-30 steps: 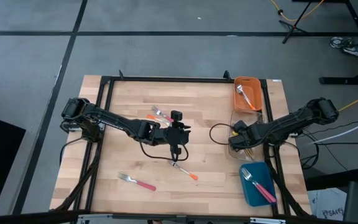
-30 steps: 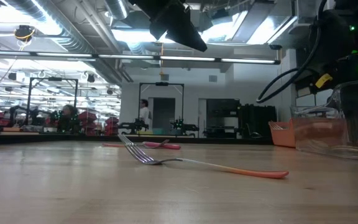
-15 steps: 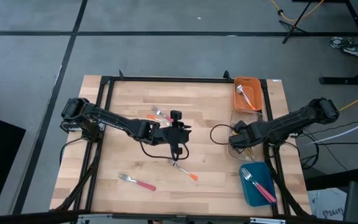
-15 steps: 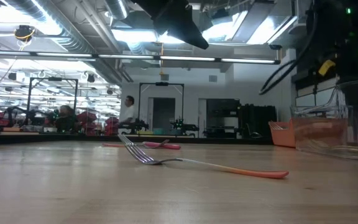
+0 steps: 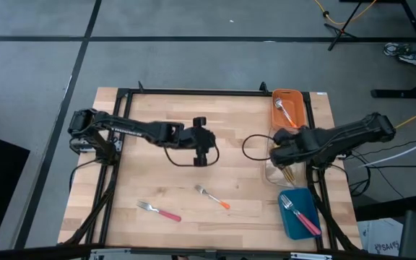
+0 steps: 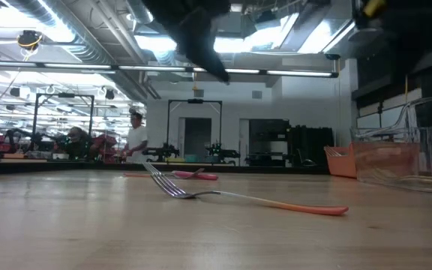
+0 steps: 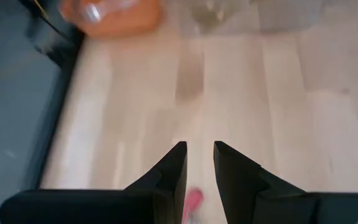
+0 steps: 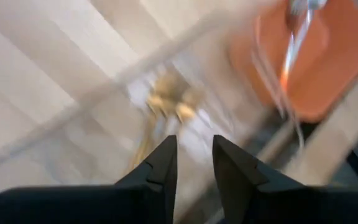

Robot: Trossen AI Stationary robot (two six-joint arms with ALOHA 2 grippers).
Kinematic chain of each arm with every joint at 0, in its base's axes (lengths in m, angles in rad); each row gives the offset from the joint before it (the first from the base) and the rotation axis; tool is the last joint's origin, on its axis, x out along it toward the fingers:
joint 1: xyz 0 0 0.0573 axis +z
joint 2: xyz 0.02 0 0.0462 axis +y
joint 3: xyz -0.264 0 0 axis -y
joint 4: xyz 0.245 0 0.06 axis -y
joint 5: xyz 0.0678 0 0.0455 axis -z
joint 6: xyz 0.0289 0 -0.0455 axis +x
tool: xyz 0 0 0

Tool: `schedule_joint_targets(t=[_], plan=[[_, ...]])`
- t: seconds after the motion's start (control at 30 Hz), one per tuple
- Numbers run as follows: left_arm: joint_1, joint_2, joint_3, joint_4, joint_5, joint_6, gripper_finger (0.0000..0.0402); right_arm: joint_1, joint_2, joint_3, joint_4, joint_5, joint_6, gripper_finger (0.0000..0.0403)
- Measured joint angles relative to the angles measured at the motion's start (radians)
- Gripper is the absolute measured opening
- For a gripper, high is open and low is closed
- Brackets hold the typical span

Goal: Sort silverware by color (type)
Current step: Put the orange fork into the orange bin

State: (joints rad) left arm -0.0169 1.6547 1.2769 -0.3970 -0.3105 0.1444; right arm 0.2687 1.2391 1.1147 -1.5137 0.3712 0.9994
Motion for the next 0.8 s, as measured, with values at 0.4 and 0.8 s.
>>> schedule_joint_targets(t=[0.4, 0.8], plan=[[0.152, 0.012, -0.003, -0.178, 0.182, -0.121, 0.0074, -0.001, -0.007, 0.088, 0.287, 0.201, -0.278, 0.009], [0.178, 0.023, -0.189, -0.178, 0.179, -0.108, 0.0074, -0.001, 0.008, 0.087, 0.371, 0.176, -0.353, 0.009]])
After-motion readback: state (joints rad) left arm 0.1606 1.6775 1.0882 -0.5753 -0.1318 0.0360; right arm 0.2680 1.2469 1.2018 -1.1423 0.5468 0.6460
